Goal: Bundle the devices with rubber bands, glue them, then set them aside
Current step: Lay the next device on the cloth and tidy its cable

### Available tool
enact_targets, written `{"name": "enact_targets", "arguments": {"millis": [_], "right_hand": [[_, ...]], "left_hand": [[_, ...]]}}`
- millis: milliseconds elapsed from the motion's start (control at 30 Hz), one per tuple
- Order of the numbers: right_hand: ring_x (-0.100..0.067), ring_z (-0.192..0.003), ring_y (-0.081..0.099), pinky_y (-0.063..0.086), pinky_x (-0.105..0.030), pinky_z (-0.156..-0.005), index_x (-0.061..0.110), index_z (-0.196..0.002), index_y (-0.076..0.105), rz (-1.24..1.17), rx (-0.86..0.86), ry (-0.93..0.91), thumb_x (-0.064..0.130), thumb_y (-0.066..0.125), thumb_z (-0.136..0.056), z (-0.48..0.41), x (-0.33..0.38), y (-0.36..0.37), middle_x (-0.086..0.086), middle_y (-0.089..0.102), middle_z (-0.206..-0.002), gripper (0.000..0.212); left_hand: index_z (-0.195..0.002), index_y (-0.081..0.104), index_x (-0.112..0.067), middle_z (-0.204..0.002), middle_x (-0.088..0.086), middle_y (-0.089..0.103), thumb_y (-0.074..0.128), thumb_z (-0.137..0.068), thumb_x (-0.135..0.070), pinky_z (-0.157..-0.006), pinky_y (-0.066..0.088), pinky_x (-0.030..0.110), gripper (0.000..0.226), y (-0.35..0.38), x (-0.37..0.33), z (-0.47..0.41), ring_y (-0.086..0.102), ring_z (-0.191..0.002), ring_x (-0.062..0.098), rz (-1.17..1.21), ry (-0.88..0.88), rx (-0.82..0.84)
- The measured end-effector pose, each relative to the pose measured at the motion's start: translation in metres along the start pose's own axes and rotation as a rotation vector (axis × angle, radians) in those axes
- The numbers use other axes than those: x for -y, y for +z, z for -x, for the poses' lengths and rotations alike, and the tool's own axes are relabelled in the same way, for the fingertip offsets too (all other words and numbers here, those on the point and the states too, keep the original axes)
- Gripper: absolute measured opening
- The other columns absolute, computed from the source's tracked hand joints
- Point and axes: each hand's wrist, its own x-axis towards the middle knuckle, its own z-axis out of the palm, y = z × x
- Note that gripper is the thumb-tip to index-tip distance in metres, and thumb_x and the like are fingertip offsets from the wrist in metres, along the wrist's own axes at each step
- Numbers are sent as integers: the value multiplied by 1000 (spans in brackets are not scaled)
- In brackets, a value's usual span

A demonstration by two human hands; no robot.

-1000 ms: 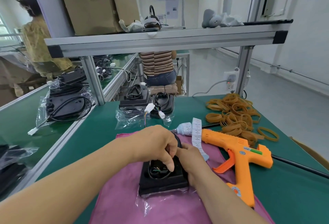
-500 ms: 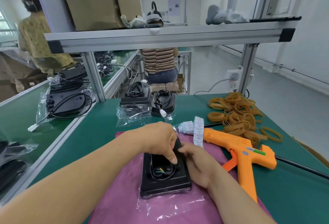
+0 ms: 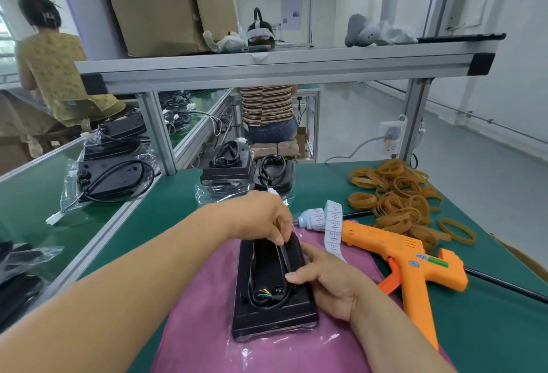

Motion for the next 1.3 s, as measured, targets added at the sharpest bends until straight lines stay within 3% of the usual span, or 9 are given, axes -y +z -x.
{"name": "enact_targets", "arguments": {"millis": [100,267,367,433,567,767,967,1200,1300], "right_hand": [[-34,-101,70,55,-48,-94,13,-118,65,219,-144,-10,-10,62,-85,4,4,3,-14,74,-107,40],[-18,-93,64,51,-30,-82,21,-95,71,1245,-555,-139,39,78,-77,3,16,10,4,70,-94,27],[-13,-82,60,51,-31,-78,29,-81,60,1166,-610,-299,31,80,-75,-2,19,14,11,62,-80,21],[-10,-77,59,51,-30,-76,31,-73,57,1120,-600,-333,23,76,-80,-10,17,13,12,61,-74,22],[1,-64,53,37,-10,-59,30,-65,58,1159,-584,-409,16,67,-85,-22,16,15,14,61,-67,26],[-10,-81,59,43,-26,-75,28,-74,64,1160,-695,-471,12,61,-87,-27,46,-5,12,66,-79,21],[-19,-102,60,45,-31,-89,16,-102,72,1376,-700,-376,11,58,-89,-50,66,-31,0,68,-109,20],[-23,-88,57,43,-32,-72,18,-92,67,1240,-972,-364,19,56,-90,-36,78,-54,-1,67,-98,11],[-26,-79,52,35,-30,-59,14,-87,58,1302,-962,-156,23,48,-94,-21,65,-60,-9,67,-96,15]], "left_hand": [[-103,72,-28,-113,-10,60,81,-79,-31,-101,37,33,26,22,8,2,48,-111,13,-24,25,-190],[-115,64,-28,-115,-13,52,81,-79,-26,-95,39,17,40,52,29,17,52,-107,3,377,-146,-431],[-95,65,-34,-99,-16,62,72,-87,-20,-87,46,19,17,64,35,27,56,-88,-9,650,-362,-772],[-84,67,-35,-95,-14,67,67,-89,-20,-79,46,17,16,72,39,32,59,-86,-7,743,-441,-847],[-79,70,-32,-90,-15,69,65,-91,-20,-73,43,13,17,85,37,38,60,-81,-9,803,-472,-840],[-69,69,-25,-76,-36,64,65,-89,-12,-63,38,0,24,88,38,35,57,-74,-16,811,-463,-872],[-77,69,-29,-90,-12,67,64,-92,-18,-66,38,6,18,89,37,30,55,-82,-15,809,-472,-841],[-83,67,-32,-91,-16,64,63,-92,-26,-73,40,12,12,73,15,15,55,-85,-6,712,-315,-826],[-82,69,-27,-88,-14,65,59,-93,-29,-72,39,6,14,67,-6,1,56,-84,-2,598,-238,-713]]}}
